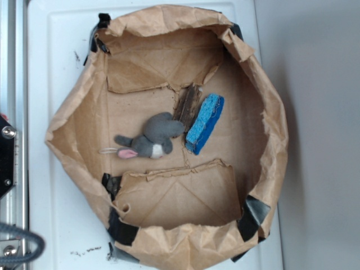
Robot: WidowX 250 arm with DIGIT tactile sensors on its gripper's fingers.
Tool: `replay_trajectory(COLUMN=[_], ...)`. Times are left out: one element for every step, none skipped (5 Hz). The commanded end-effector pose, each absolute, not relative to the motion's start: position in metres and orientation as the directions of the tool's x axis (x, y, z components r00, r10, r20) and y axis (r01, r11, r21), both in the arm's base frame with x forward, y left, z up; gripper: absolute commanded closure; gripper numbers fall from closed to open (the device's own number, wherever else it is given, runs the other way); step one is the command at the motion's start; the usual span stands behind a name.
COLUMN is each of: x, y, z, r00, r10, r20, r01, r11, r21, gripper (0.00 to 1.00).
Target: Grab the gray animal.
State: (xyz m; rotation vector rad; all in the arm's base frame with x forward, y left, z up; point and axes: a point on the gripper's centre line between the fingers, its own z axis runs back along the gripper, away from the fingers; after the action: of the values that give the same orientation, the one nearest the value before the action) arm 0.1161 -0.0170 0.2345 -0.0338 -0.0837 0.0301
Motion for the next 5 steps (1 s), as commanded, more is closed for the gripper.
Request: replay_trajectory(x=[0.116,0.166,0.202,0.230,0.244], y=[-0.017,-0.022,-0.017,-0.004,0.024], z=[0.235,0.237,0.231,0.206,0.156], r00=[0.996,0.993,0.987,0.981,0.981], r10=[0.031,0.073,0.109,0.092,0.081], r20=[0.083,0.094,0.121,0.173,0.176], r01=[-0.029,-0.069,-0.105,-0.087,-0.078], r11=[0.999,0.997,0.994,0.996,0.997], r21=[-0.035,-0.046,-0.043,-0.031,-0.020], gripper=[0.00,0.00,0.00,0.00,0.00])
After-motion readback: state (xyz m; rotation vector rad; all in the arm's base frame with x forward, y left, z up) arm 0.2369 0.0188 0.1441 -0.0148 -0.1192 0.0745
